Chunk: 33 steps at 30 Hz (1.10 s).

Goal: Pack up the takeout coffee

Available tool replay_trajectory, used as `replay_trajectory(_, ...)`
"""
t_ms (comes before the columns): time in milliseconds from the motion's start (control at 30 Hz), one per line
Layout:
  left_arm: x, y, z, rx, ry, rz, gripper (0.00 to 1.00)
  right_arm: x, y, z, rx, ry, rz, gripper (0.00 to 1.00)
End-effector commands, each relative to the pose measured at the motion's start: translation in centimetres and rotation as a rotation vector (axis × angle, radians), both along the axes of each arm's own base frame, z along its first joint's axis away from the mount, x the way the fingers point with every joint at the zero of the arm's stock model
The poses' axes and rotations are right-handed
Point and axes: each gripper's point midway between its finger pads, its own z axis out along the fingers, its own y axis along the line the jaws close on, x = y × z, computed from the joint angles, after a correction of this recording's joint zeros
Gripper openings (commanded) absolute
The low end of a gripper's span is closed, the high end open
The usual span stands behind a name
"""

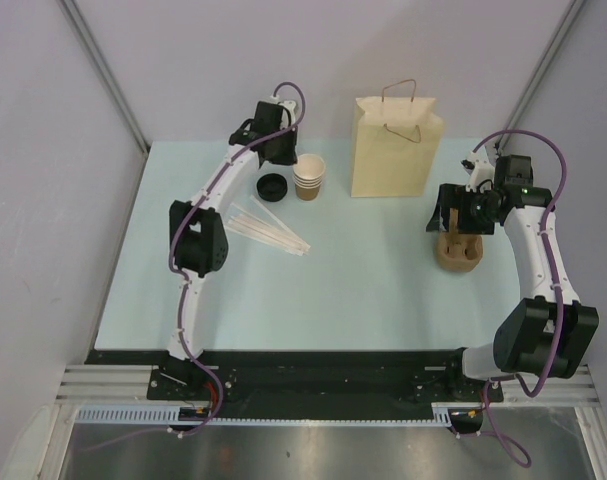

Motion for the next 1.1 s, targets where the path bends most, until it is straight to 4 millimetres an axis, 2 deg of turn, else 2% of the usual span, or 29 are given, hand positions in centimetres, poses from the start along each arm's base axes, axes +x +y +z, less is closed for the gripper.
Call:
replay_trajectory(0,-1.0,-0.5,8.3,-0.127,-0.099,-0.022,0.0,0.7,0.1,0.8,0.012,-0.025,0.005,1.0)
replay_trajectory(167,-1.7,-1.0,9.6,-0.162,-0.103,-0.047,0.0,0.9,0.2,0.9,0.022,-0.032,0.007,1.0)
replay_trajectory(233,-1.9,-1.2,9.6,-0.173,-0.092,-0.054,0.0,1.0,0.7,1.4,0.051,-0.047,0.022,1.0)
replay_trajectory(333,-2.4,-1.6,9.1,-0.193,-0.061,-0.075,0.0,1.7,2.0,2.7,0.112,-0.1,0.049,1.0)
replay_trajectory(467,-3.0,-2.0,8.7,-0.267,-0.014,-0.112,0.0,3.8,4.6,5.1,0.173,-0.229,0.109,1.0)
replay_trajectory(500,-3.1,-2.1,8.5,-0.274,-0.007,-0.115,0.0,4.1,6.2,5.7,0.184,-0.256,0.148,0.98)
replay_trajectory(567,-3.3,-2.1,8.4,-0.287,0.006,-0.121,0.0,5.7,7.9,7.2,0.176,-0.329,0.187,0.93)
replay_trajectory(600,-3.6,-2.3,8.2,-0.299,0.02,-0.135,0.0,5.9,10.2,7.6,0.166,-0.348,0.251,0.88)
replay_trajectory(700,-3.9,-2.3,7.8,-0.318,0.042,-0.137,0.0,8.4,12.6,8.5,0.132,-0.409,0.296,0.77)
replay_trajectory(733,-3.9,-2.3,7.8,-0.32,0.045,-0.137,0.0,8.8,14.3,9.1,0.13,-0.445,0.332,0.76)
replay_trajectory(767,-4.0,-2.3,7.7,-0.322,0.049,-0.138,0.0,9.7,14.8,10.6,0.102,-0.502,0.342,0.73)
replay_trajectory(800,-4.0,-2.2,7.6,-0.324,0.054,-0.14,0.0,10.5,15.8,10.1,0.083,-0.506,0.367,0.73)
replay_trajectory(833,-4.0,-2.2,7.6,-0.325,0.053,-0.143,0.0,10.4,17.7,10.6,0.065,-0.531,0.418,0.73)
replay_trajectory(900,-4.2,-2.3,7.7,-0.334,0.057,-0.152,0.0,11.8,19.0,10.6,-0.05,-0.597,0.489,0.71)
replay_trajectory(933,-4.3,-2.5,7.6,-0.343,0.065,-0.164,0.0,11.7,20.6,10.4,-0.088,-0.623,0.54,0.71)
replay_trajectory(967,-4.3,-2.5,7.7,-0.35,0.064,-0.167,0.0,12.2,21.0,10.3,-0.143,-0.656,0.57,0.7)
replay_trajectory(1067,-4.4,-2.9,7.9,-0.369,0.067,-0.183,0.0,13.1,23.7,10.4,-0.162,-0.708,0.654,0.65)
